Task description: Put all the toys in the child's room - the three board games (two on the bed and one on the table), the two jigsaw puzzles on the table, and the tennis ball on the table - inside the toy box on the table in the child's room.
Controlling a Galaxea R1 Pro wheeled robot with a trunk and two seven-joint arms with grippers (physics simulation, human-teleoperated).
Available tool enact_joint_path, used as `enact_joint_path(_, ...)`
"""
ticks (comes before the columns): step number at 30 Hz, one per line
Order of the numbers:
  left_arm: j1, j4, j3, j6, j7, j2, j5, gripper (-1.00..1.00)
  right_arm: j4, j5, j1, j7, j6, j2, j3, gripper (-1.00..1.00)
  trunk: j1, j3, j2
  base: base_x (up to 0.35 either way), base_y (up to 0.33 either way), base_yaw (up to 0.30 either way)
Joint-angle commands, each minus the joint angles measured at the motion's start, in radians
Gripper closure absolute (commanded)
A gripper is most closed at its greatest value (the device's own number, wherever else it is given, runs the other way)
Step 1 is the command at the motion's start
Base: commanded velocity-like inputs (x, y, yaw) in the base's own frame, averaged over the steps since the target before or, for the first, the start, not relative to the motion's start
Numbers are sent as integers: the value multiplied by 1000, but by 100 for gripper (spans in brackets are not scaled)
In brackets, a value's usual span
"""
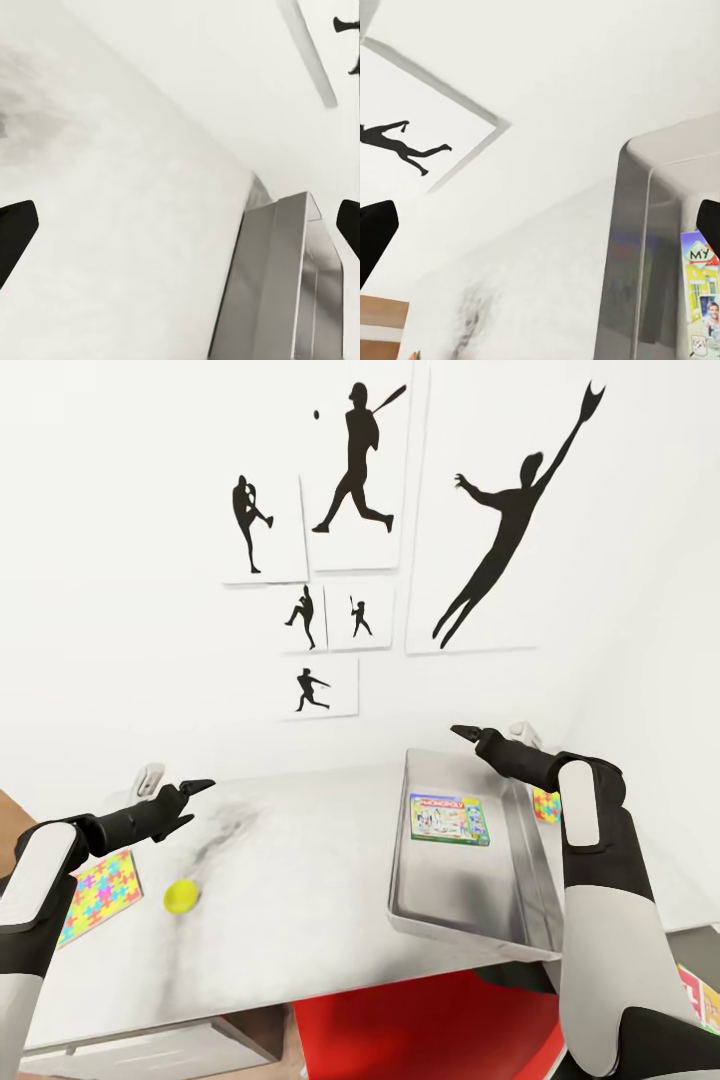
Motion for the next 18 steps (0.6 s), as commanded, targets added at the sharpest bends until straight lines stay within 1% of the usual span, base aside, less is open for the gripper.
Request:
enact_joint_path(1, -1, -1, 1, 4, 10, 0, 10, -100, 0, 10, -1, 10, 5, 1, -4, -100, 1, 0, -2, 0, 0, 0)
enact_joint_path(8, -1, -38, -23, 4, 10, 0, 10, -100, -2, 10, -1, 7, 6, 1, -1, -100, 1, 11, -2, -1, 0, 0)
enact_joint_path(13, -1, -49, -30, 4, 11, 0, 10, -100, -2, 10, -1, 6, 6, 1, -1, -100, 1, 19, -2, -24, 0, 0)
enact_joint_path(18, -1, -59, -34, 4, 11, 0, 10, -100, -2, 10, -1, 4, 6, 1, 0, -100, 1, 27, -2, -123, 0, 0)
